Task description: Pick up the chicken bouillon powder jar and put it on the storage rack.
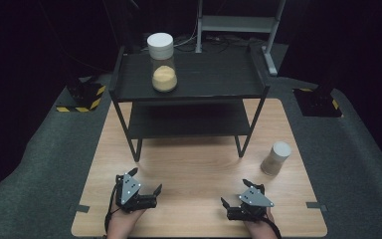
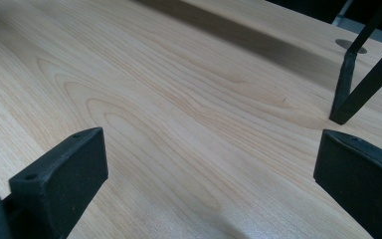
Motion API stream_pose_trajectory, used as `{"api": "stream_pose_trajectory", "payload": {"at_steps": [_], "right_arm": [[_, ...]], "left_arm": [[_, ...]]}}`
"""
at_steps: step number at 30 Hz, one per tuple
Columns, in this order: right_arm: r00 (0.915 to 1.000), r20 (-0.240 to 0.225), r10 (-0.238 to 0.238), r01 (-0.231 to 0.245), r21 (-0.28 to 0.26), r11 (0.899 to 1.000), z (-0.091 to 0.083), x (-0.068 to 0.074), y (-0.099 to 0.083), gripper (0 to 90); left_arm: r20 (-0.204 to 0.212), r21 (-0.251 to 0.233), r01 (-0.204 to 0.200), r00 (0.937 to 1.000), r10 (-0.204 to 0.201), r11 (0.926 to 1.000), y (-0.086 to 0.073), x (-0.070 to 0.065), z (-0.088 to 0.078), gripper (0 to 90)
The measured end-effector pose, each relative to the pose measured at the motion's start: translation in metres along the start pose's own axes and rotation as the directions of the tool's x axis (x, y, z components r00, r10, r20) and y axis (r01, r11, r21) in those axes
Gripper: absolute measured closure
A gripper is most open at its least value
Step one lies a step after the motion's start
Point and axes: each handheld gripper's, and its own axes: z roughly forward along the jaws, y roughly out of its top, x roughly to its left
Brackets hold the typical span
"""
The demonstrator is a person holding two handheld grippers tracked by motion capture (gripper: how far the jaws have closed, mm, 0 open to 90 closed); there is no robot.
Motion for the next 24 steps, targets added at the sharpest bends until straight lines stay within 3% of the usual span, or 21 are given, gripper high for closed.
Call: {"api": "stream_pose_trajectory", "payload": {"at_steps": [4, 8, 12, 15, 24], "right_arm": [[0.9999, 0.01, -0.009, 0.009, 0.0, 1.0, 0.0, 0.002, 0.0, 0.0], [0.9998, 0.017, -0.009, 0.009, -0.001, 1.0, 0.0, 0.004, 0.0, 0.0], [0.9998, 0.02, -0.007, 0.007, 0.004, 1.0, 0.0, 0.004, 0.001, 0.0], [0.9995, 0.028, -0.015, 0.015, 0.0, 1.0, 0.0, 0.006, 0.0, 0.0], [0.9995, 0.011, -0.029, 0.029, -0.016, 0.999, -0.001, 0.004, -0.003, 0.0]], "left_arm": [[-0.013, 0.056, 0.001, 0.9999, -0.001, 0.9984, -0.002, 0.0, 0.005, 0.4], [-0.019, 0.093, -0.026, 0.9994, 0.028, 0.9953, -0.002, -0.003, 0.01, 0.4], [-0.021, 0.156, -0.04, 0.9988, 0.044, 0.9869, 0.0, -0.002, 0.018, 0.3], [-0.032, 0.162, -0.052, 0.9978, 0.058, 0.9854, 0.0, -0.004, 0.018, 0.4], [-0.032, 0.241, -0.153, 0.9857, 0.165, 0.9584, 0.011, -0.017, 0.026, 0.4]]}}
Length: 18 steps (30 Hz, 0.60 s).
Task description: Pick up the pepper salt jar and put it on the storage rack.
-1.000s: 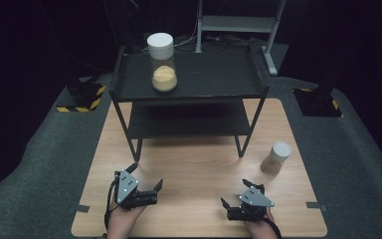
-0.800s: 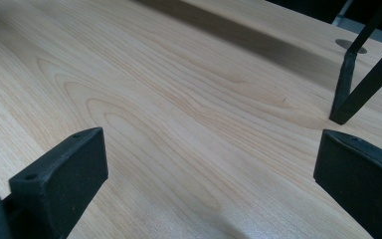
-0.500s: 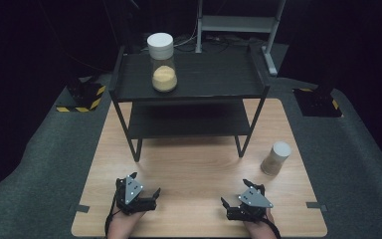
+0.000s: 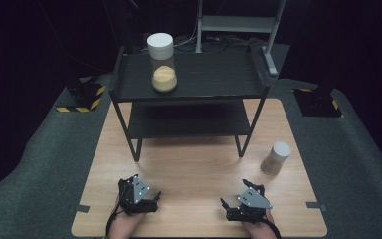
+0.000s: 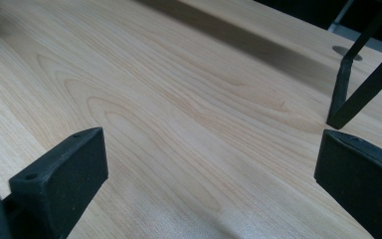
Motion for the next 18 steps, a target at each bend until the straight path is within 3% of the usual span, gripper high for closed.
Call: {"api": "stream_pose_trajectory", "payload": {"at_steps": [6, 14, 18], "right_arm": [[0.9995, 0.005, 0.033, -0.033, -0.009, 0.999, -0.0011, -0.0018, -0.0019, 0.0], [0.9998, -0.02, 0.01, -0.01, -0.006, 1.0, -0.0006, -0.0044, -0.0012, 0.4], [0.9996, -0.024, 0.012, -0.012, -0.011, 1.0, -0.0013, -0.0057, -0.0024, 1.1]], "left_arm": [[0.014, 0.015, -0.036, 0.9992, 0.036, 0.9992, 0.003, -0.0009, 0.0016, 0.9], [0.026, 0.014, -0.037, 0.999, 0.036, 0.9992, 0.003, 0.0011, 0.0018, 0.9], [0.038, 0.022, -0.059, 0.9975, 0.059, 0.998, 0.0048, 0.0008, 0.0028, 0.7]]}}
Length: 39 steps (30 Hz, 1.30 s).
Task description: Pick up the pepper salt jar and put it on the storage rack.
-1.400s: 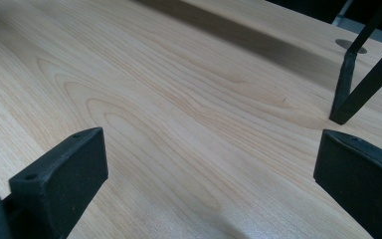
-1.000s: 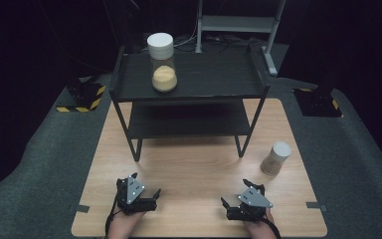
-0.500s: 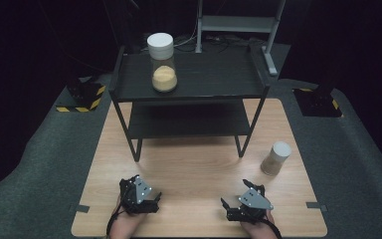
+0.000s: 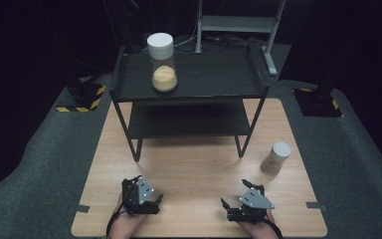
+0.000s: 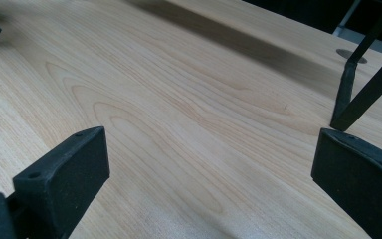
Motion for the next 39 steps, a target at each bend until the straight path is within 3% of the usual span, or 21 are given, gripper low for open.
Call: {"api": "stream_pose_trajectory", "payload": {"at_steps": [13, 21, 30, 39], "right_arm": [[0.9999, -0.011, 0.005, -0.005, -0.005, 1.0, -0.002, -0.001, -0.001, 0.6], [0.9999, 0.009, 0.012, -0.011, -0.067, 0.998, -0.011, -0.003, -0.007, 0.0], [0.9978, 0.058, 0.032, -0.025, -0.123, 0.992, -0.025, -0.005, -0.01, 0.0], [0.9878, 0.133, 0.08, -0.06, -0.152, 0.987, -0.041, -0.016, -0.013, 0.0]], "left_arm": [[-0.005, -0.001, -0.002, 1.0, 0.002, 1.0, 0.0, -0.001, 0.0, 0.7], [-0.006, -0.001, -0.003, 1.0, 0.003, 1.0, 0.0, -0.001, 0.0, 0.7], [-0.011, -0.003, -0.008, 0.9999, 0.008, 1.0, 0.0, -0.003, 0.0, 0.7], [-0.006, -0.002, -0.003, 1.0, 0.003, 1.0, 0.0, -0.001, 0.0, 0.8]]}}
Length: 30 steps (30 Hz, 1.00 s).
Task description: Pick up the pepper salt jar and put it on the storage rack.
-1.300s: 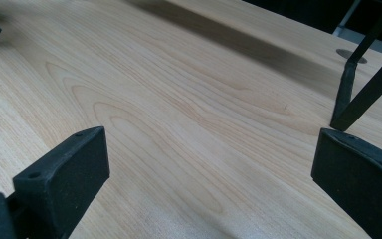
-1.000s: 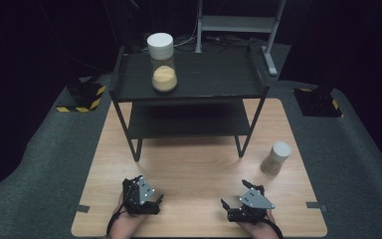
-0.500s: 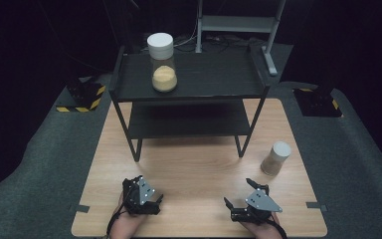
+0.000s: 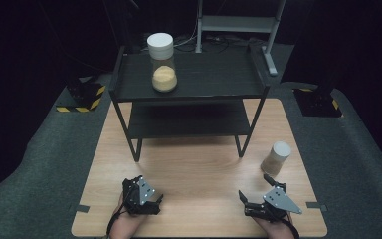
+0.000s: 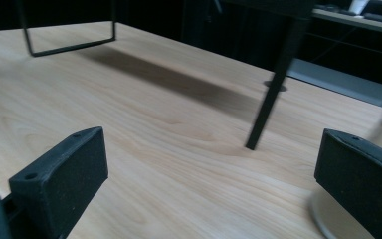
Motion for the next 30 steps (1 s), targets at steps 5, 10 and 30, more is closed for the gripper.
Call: {"api": "stream_pose_trajectory", "payload": {"at_steps": [5, 10, 30], "right_arm": [[0.9993, 0.034, 0.018, -0.018, 0.004, 1.0, -0.004, -0.004, 0.0, 0.0], [0.9967, 0.069, 0.043, -0.044, 0.013, 0.999, -0.007, -0.009, 0.001, 0.0], [0.9782, 0.183, 0.099, -0.102, 0.008, 0.995, -0.002, -0.034, 0.005, 0.0]], "left_arm": [[0.009, 0.001, 0.001, 1.0, -0.001, 1.0, 0.0, 0.002, 0.0, 0.8], [0.019, -0.007, 0.022, 0.9996, -0.022, 0.9997, -0.001, 0.006, 0.0, 0.9], [0.038, -0.027, 0.056, 0.9978, -0.055, 0.9981, -0.006, 0.012, -0.002, 0.9]]}}
